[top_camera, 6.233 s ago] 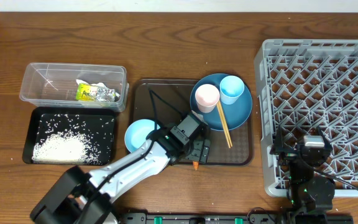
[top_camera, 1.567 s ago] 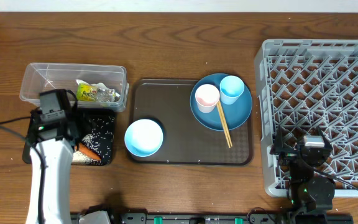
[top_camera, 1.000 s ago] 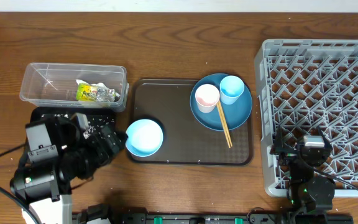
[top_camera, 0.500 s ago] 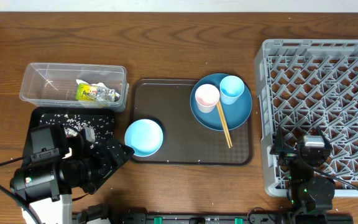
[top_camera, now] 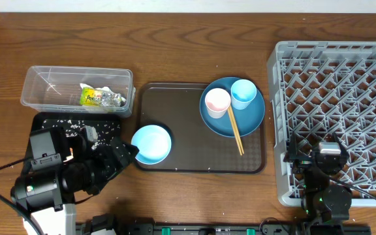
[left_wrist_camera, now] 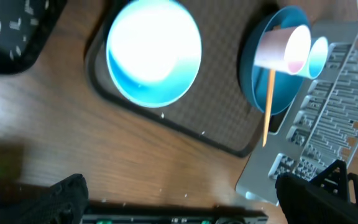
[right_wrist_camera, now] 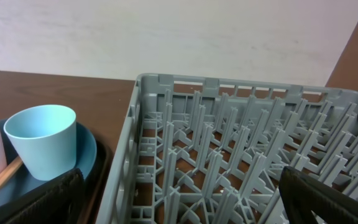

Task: Sort waste into correct bins and load items into the dishwasher rack
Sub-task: 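Move the left gripper over the blue plate to the pink cup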

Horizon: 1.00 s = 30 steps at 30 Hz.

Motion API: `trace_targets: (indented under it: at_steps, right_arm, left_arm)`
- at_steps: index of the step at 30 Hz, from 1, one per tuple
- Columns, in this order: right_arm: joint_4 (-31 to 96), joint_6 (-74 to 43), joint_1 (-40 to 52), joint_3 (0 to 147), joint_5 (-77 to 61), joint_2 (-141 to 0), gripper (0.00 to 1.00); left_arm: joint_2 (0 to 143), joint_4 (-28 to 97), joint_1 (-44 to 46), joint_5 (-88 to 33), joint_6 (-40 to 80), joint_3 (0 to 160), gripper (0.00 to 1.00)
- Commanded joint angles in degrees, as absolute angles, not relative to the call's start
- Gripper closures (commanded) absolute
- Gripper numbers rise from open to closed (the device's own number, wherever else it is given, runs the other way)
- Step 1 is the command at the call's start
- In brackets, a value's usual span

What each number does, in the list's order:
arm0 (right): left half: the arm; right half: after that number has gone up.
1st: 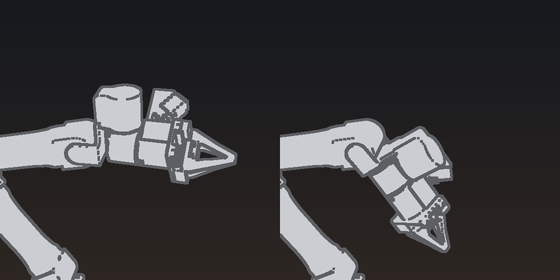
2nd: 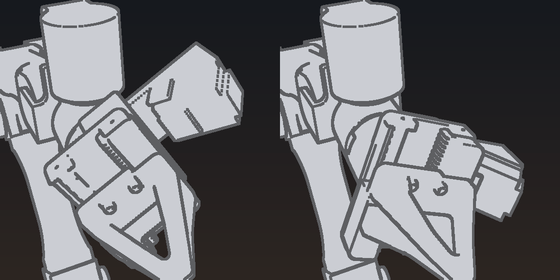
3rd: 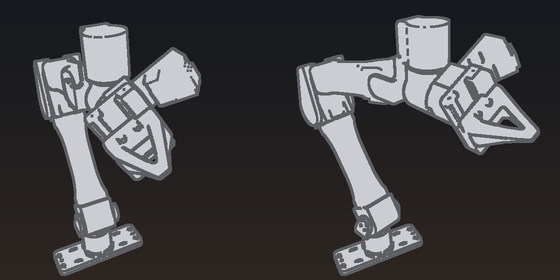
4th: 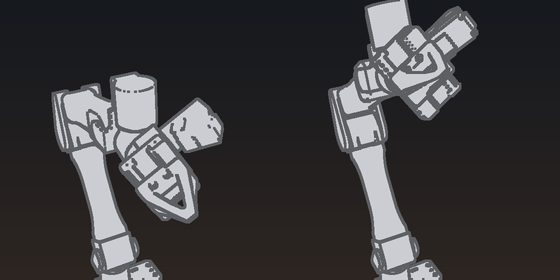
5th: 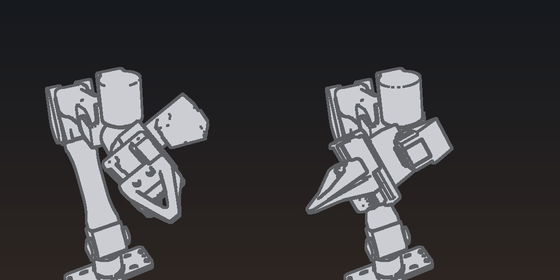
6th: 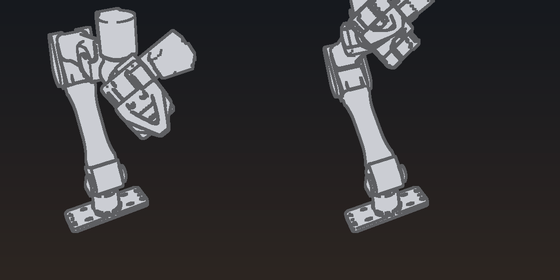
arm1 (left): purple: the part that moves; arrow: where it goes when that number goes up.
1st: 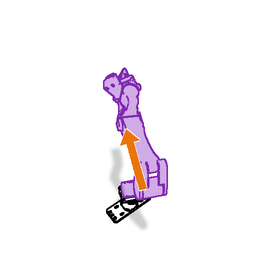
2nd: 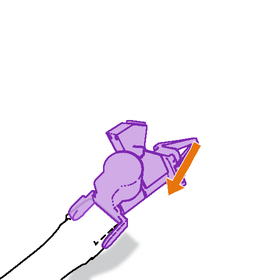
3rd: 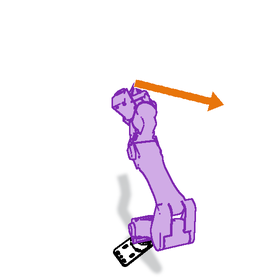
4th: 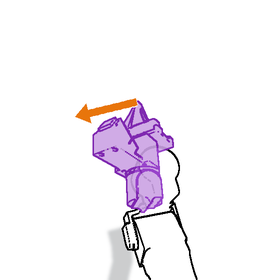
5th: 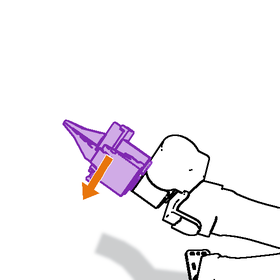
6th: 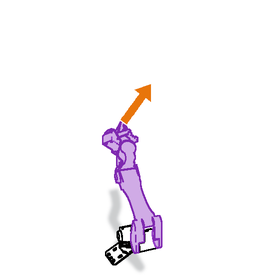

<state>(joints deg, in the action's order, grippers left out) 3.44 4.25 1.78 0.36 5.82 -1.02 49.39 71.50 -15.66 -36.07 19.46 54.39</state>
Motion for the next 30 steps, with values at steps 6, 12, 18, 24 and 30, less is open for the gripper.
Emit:
trace_targets:
  at_steps: [6,12,18,24,30]
  right_arm:
    - [3.7,4.8,1.6,0.3,5.8,-1.0,0.01]
    - [3.7,4.8,1.6,0.3,5.8,-1.0,0.01]
    - [3.7,4.8,1.6,0.3,5.8,-1.0,0.01]
    - [3.9,-2.8,1.6,0.3,-4.8,-1.0,0.01]
    - [1.4,-12.1,1.6,0.3,-7.2,-1.0,0.01]
  left_arm:
    - [49.3,66.0,-15.8,-36.6,19.0,54.5,0.01]
    - [49.3,65.9,-15.8,-36.6,15.9,54.5,0.01]
    - [49.3,65.9,-14.8,-36.4,11.8,54.5,0.05]
    - [49.5,62.4,-9.6,-36.5,11.9,54.5,0.05]
    - [49.7,60.7,-1.7,-36.5,13.2,54.5,0.05]
